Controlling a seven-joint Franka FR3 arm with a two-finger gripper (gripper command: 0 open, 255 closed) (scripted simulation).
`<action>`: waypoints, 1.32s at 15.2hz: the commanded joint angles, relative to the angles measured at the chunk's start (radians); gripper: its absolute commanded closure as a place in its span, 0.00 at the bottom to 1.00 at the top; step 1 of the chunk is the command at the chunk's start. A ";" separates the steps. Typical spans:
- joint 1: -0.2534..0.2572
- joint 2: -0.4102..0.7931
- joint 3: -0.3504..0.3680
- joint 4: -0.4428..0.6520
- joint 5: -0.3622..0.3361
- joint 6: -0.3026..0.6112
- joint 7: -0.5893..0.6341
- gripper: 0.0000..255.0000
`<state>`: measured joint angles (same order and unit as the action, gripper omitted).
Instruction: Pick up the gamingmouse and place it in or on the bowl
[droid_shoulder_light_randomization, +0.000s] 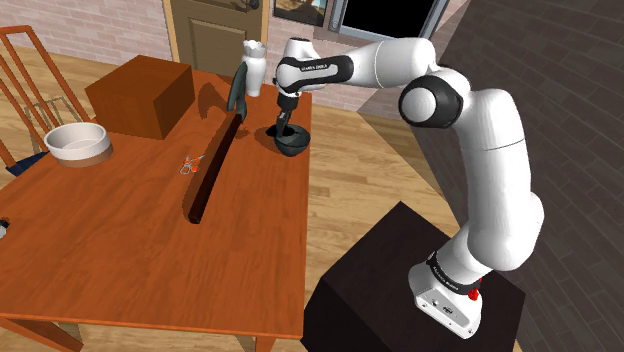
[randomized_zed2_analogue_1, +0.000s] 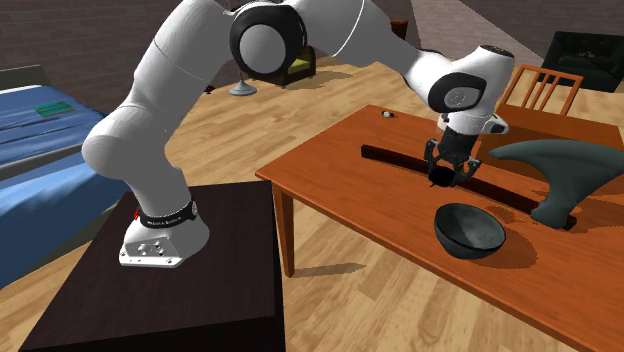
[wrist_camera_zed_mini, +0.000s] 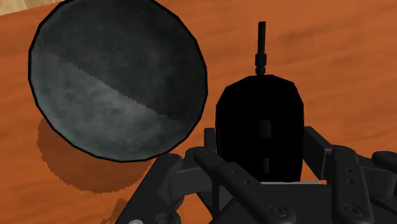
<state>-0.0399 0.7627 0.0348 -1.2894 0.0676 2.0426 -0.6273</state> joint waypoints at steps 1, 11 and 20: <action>-0.030 0.052 -0.006 0.084 0.002 -0.035 -0.035 1.00; -0.117 0.330 -0.018 0.538 0.002 -0.218 -0.122 1.00; -0.116 0.380 -0.018 0.508 0.003 -0.139 -0.128 1.00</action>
<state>-0.1570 1.1349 0.0170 -0.7829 0.0706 1.8964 -0.7557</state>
